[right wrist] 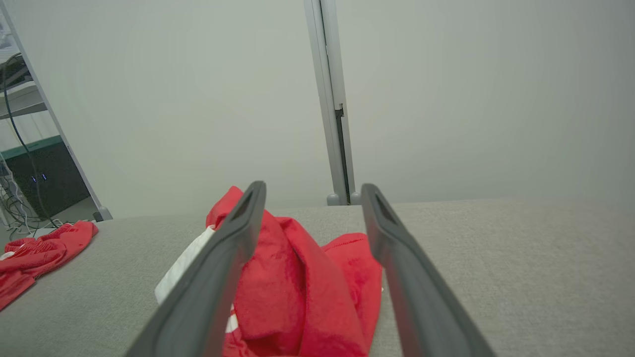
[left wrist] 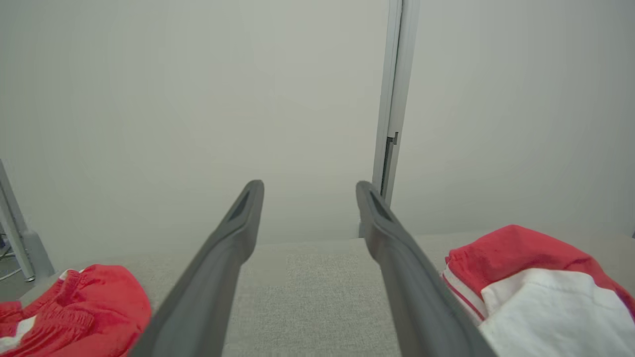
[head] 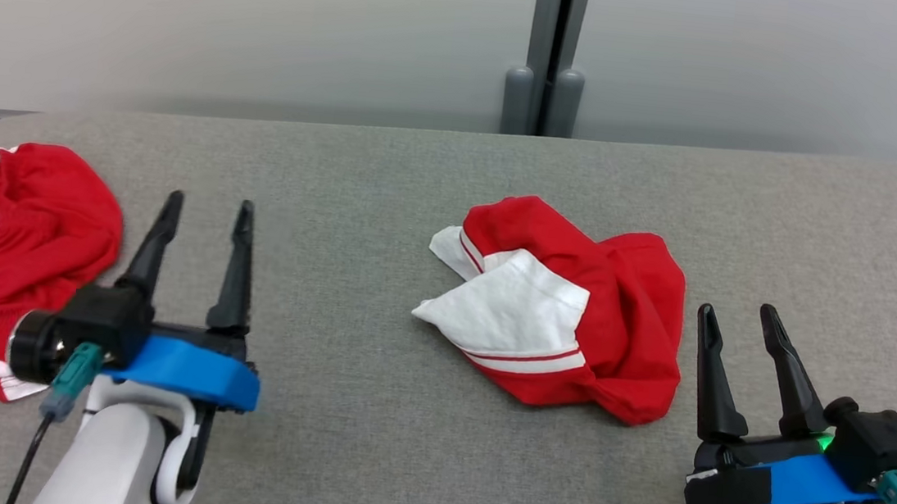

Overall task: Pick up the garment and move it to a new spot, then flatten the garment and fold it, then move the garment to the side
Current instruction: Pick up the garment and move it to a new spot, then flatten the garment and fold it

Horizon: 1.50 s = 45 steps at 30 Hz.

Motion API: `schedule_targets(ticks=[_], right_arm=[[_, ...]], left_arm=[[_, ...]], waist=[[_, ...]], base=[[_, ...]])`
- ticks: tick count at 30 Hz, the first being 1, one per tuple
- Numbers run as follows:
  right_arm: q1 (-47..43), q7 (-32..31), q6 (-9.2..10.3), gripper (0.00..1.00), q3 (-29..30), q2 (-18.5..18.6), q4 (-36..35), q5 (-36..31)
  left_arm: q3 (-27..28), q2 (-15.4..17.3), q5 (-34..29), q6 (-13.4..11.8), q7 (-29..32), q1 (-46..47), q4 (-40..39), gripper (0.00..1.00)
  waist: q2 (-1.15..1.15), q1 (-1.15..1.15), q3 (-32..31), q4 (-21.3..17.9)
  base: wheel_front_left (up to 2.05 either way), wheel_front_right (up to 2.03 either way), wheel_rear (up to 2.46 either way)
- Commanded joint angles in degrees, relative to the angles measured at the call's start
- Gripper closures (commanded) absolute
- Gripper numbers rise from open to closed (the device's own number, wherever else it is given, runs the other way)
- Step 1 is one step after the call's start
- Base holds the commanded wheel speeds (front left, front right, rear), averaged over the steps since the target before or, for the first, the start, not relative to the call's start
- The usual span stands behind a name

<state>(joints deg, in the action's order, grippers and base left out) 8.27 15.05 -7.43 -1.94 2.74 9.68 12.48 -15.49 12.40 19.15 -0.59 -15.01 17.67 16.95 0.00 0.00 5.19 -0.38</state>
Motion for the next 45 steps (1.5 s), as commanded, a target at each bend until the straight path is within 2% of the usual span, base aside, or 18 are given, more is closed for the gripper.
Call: schedule_targets(ticks=[1,9,18,29,45], right_arm=[[-0.7,0.2,-0.12,0.0,0.3,0.3,0.0,-0.4],[-1.8,0.2,-0.12,0.0,0.5,0.3,0.5,-0.9],[-2.8,0.2,-0.11,0.0,0.6,0.3,1.4,-1.6],[-4.2,0.2,-0.11,0.0,0.4,0.3,3.5,-2.2],[-3.6,0.2,-0.11,0.0,0.3,0.3,4.4,-2.0]], left_arm=[[1.9,0.0,-0.7,-0.5,-0.2,-2.1,-1.5,0.0],[8.5,-1.5,-3.4,0.0,-0.2,-9.9,-5.0,0.0],[12.3,-3.6,-5.7,1.0,-0.2,-14.8,-5.0,0.0],[14.2,-5.3,-8.8,1.7,-0.2,-16.6,-4.0,0.0],[15.9,-6.2,-10.5,3.1,-0.2,-16.0,-3.1,0.0]], waist=[[0.0,0.0,-0.2,0.6],[0.0,0.0,-1.7,2.0],[0.0,0.0,-2.7,2.5],[0.0,0.0,-3.7,2.1],[0.0,0.0,-3.9,1.7]], base=[[0.0,0.0,0.0],[0.0,0.0,0.0],[0.0,0.0,0.0],[0.0,0.0,0.0],[0.0,0.0,0.0]])
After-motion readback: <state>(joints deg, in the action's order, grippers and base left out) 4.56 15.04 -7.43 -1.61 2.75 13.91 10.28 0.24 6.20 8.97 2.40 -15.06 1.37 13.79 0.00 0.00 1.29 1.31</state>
